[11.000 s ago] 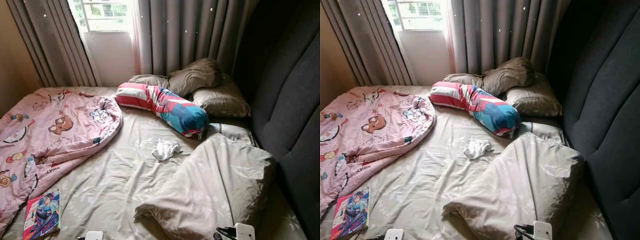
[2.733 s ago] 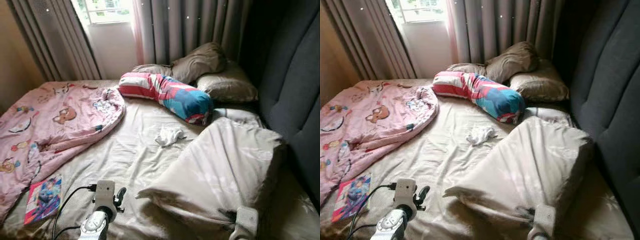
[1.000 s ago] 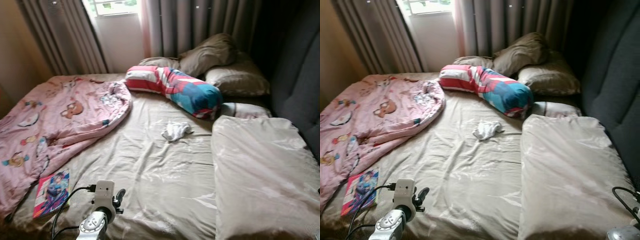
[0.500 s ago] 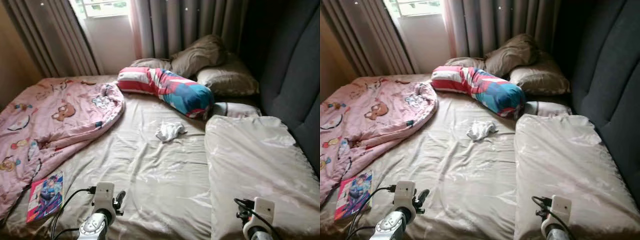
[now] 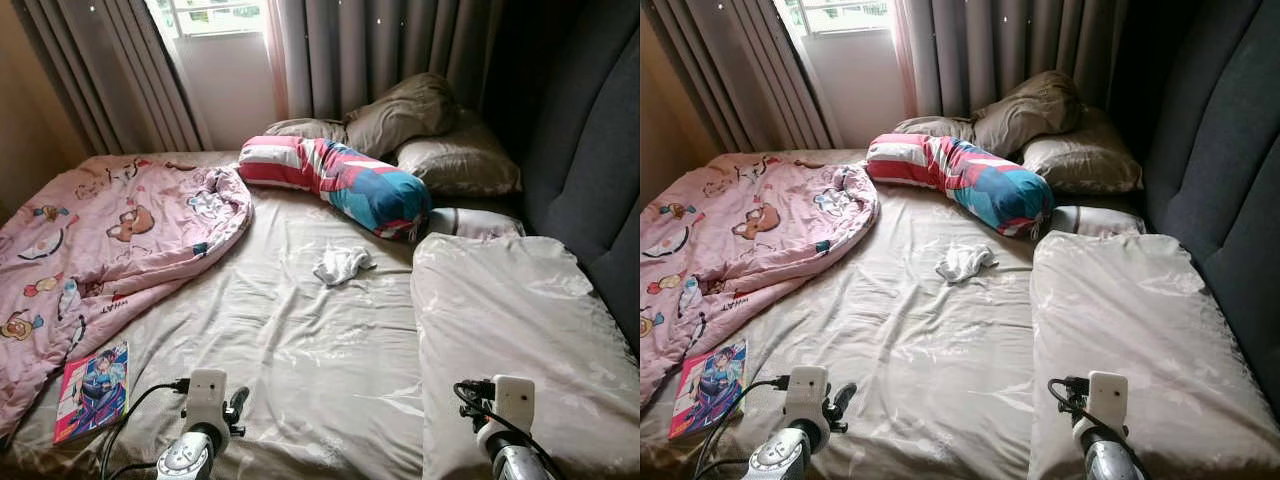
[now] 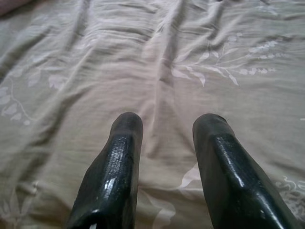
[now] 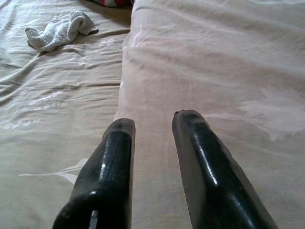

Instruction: Clean up the room

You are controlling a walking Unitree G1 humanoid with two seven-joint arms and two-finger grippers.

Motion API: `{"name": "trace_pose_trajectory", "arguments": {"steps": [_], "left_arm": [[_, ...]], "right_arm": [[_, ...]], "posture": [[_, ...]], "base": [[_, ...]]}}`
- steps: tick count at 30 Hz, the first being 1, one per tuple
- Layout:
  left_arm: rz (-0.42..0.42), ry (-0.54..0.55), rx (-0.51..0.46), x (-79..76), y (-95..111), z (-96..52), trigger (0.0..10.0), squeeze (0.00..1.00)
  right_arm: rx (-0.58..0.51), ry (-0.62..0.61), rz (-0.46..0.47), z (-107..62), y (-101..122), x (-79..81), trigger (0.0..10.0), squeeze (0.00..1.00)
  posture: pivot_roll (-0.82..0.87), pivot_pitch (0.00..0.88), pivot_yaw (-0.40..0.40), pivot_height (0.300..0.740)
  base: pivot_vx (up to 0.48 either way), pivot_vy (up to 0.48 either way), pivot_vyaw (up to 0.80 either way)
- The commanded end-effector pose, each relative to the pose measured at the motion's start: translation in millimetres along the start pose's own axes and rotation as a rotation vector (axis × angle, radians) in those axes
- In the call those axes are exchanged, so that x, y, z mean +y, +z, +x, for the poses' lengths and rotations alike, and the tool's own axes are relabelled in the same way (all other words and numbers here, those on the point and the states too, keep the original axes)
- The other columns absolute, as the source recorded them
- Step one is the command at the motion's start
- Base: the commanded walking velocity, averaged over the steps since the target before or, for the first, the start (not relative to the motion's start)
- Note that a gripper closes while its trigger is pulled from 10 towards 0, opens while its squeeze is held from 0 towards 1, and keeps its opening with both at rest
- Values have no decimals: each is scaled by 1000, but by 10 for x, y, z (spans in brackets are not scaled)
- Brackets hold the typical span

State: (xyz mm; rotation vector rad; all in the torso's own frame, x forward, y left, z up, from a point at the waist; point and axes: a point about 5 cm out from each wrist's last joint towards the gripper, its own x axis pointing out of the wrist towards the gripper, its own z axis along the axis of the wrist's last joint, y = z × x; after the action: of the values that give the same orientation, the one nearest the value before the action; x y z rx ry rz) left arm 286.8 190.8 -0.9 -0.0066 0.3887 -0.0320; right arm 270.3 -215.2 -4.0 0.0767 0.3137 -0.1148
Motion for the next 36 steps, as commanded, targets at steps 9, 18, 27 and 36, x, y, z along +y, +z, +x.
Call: {"name": "trace_pose_trajectory", "arguments": {"steps": [9,18,27,36], "left_arm": [[-33,30,60,44,-117,-41,10000,0],[-44,84,146,181,-273,-124,10000,0],[-43,159,347,307,-696,-379,10000,0],[-48,192,401,446,-844,-529,10000,0]], "right_arm": [[72,-17,23,-45,-140,28,10000,0],[153,-34,20,-93,-263,0,10000,0],[396,-70,29,-368,-706,-71,10000,0],[481,-93,28,-521,-869,-169,10000,0]], "posture": [[-91,0,51,740],[-90,0,48,740],[-70,0,39,740],[-72,0,42,740]], "base": [[0,0,0],[0,0,0],[0,0,0],[0,0,0]]}}
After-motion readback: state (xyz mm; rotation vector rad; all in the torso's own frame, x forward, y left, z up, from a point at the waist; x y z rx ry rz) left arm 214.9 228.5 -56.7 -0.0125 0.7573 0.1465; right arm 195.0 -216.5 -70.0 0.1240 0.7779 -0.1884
